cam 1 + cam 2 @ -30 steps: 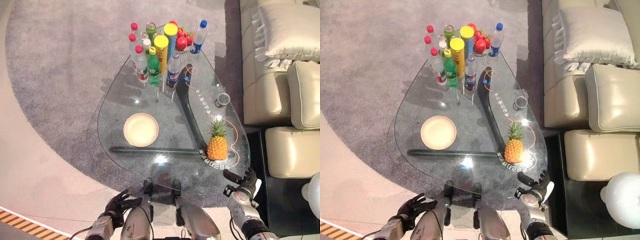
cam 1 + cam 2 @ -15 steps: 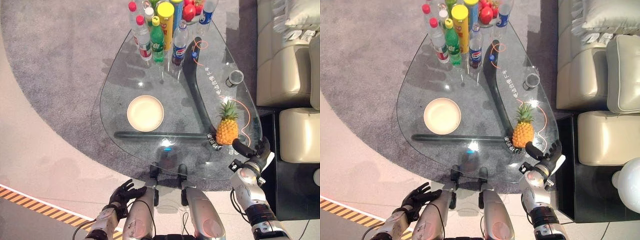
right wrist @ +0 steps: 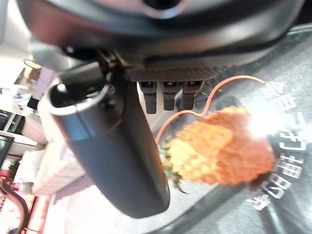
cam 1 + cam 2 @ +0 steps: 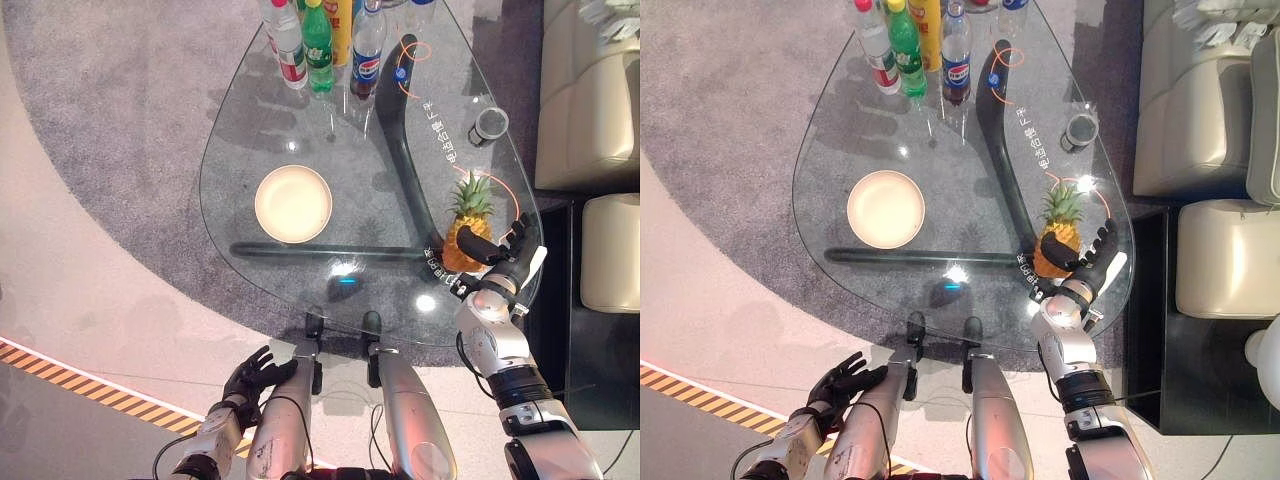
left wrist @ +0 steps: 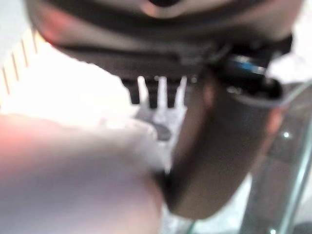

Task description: Pick up the fruit to the plate

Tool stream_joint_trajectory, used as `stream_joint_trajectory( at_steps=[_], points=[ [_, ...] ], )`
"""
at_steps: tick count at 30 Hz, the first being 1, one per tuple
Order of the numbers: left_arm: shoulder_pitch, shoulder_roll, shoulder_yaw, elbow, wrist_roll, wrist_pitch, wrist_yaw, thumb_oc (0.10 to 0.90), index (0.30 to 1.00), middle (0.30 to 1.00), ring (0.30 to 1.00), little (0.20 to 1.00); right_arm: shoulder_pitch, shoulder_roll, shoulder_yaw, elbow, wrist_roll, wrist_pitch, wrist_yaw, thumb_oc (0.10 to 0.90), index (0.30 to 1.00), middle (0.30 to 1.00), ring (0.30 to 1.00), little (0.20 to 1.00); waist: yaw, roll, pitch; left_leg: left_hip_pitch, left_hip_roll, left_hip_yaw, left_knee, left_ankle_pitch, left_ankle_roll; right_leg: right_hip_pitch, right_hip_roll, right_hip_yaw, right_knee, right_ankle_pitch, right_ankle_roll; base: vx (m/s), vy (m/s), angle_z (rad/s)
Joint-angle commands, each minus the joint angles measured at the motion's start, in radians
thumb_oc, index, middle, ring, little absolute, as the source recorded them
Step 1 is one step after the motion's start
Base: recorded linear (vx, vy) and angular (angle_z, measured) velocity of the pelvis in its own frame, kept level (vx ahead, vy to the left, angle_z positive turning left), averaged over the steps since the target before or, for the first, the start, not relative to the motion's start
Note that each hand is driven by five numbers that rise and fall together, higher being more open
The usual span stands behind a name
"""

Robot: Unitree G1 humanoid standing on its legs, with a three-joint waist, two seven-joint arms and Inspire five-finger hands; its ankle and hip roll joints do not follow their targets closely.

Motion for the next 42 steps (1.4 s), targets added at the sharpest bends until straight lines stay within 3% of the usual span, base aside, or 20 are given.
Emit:
stream_joint_trajectory(
  at_steps=[1,8,20,37,42],
  points=[
    [0.073,-0.011,-0.034,0.007,-0.007,0.012,0.008,0.800,0.900,0.900,0.900,0.900,-0.022,-0.116,-0.016,-0.096,-0.088,-0.020,-0.103,0.800,0.900,0.900,0.900,0.900,-0.007,-0.017,-0.014,-0.073,-0.034,-0.012,0.165,-0.095,0.022,0.024,0.002,-0.009,-0.103,0.083,-0.004,0.00,0.000,0.00],
    [0.066,-0.009,-0.069,-0.026,-0.031,0.017,0.016,0.800,0.900,0.900,0.900,0.900,-0.100,-0.157,-0.007,-0.005,-0.112,0.056,-0.173,0.800,0.900,0.900,0.900,0.900,0.006,-0.003,-0.014,-0.123,-0.040,-0.013,0.172,-0.088,0.026,-0.036,-0.003,-0.012,-0.083,0.088,0.002,0.00,0.000,0.00],
    [0.056,-0.008,-0.094,-0.059,-0.064,0.022,0.014,0.800,0.900,0.900,0.900,0.900,-0.166,-0.162,0.046,0.050,-0.104,0.076,-0.156,0.800,0.900,0.900,0.900,0.900,0.020,0.008,-0.014,-0.162,-0.050,-0.016,0.173,-0.078,0.029,-0.081,-0.009,-0.013,-0.071,0.095,0.006,0.00,0.014,0.00],
    [0.041,-0.010,-0.102,-0.063,-0.078,0.020,0.016,0.800,0.900,0.900,0.900,0.900,-0.192,-0.097,0.087,0.126,0.113,0.104,-0.043,0.800,0.900,0.900,0.900,0.900,0.037,0.009,-0.014,-0.179,-0.056,-0.024,0.163,-0.068,0.030,-0.108,-0.012,-0.027,-0.062,0.097,0.006,0.00,0.002,0.01],
    [0.034,-0.015,-0.102,-0.069,-0.072,0.025,0.021,0.800,0.900,0.900,0.900,0.900,-0.177,-0.068,0.103,0.173,0.275,0.136,0.045,0.800,0.900,0.900,0.900,0.900,0.042,0.008,-0.014,-0.175,-0.057,-0.027,0.160,-0.066,0.030,-0.104,-0.015,-0.031,-0.064,0.100,0.005,0.01,0.003,0.07]
  ],
)
